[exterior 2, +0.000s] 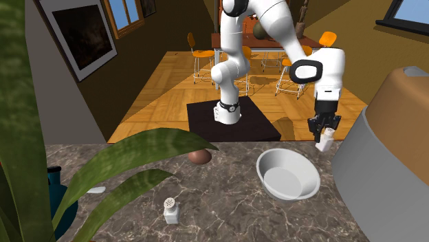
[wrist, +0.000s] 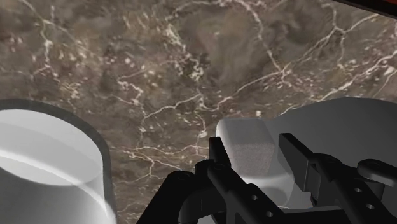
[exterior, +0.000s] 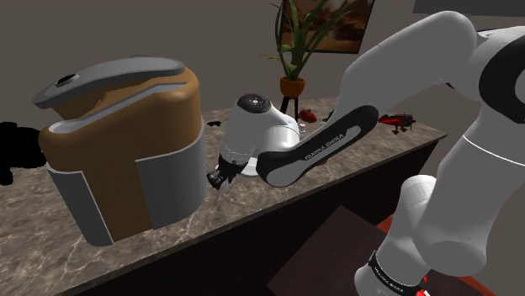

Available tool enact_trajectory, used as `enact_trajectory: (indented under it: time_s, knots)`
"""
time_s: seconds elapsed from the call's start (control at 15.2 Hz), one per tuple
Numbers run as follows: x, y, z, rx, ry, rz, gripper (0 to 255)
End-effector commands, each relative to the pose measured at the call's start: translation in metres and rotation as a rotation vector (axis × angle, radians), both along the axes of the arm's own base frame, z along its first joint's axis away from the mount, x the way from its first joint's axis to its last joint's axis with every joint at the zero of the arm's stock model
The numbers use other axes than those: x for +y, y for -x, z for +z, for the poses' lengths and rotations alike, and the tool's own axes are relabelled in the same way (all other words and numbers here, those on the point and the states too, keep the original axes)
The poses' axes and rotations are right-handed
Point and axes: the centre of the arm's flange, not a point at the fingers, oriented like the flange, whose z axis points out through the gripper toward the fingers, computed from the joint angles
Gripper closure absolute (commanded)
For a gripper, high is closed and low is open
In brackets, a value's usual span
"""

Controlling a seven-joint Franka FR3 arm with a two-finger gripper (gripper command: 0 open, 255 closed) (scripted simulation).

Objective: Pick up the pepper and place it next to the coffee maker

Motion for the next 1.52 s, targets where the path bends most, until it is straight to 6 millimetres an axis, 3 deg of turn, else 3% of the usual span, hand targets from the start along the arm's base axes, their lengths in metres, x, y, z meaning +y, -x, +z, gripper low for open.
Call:
enact_trajectory:
  time_s: [0.0,0.4,0.86,0.92,1.25,1.45]
  knots:
    - [0.0,0.0,-0.011,0.0,0.0,0.0,255]
    - [0.0,0.0,-0.041,0.0,0.0,0.0,255]
    - [0.0,0.0,-0.041,0.0,0.0,0.0,255]
    - [0.0,0.0,-0.041,0.0,0.0,0.0,0]
    - [0.0,0.0,-0.041,0.0,0.0,0.0,0]
    - [0.001,0.015,-0.005,0.0,0.0,0.0,0]
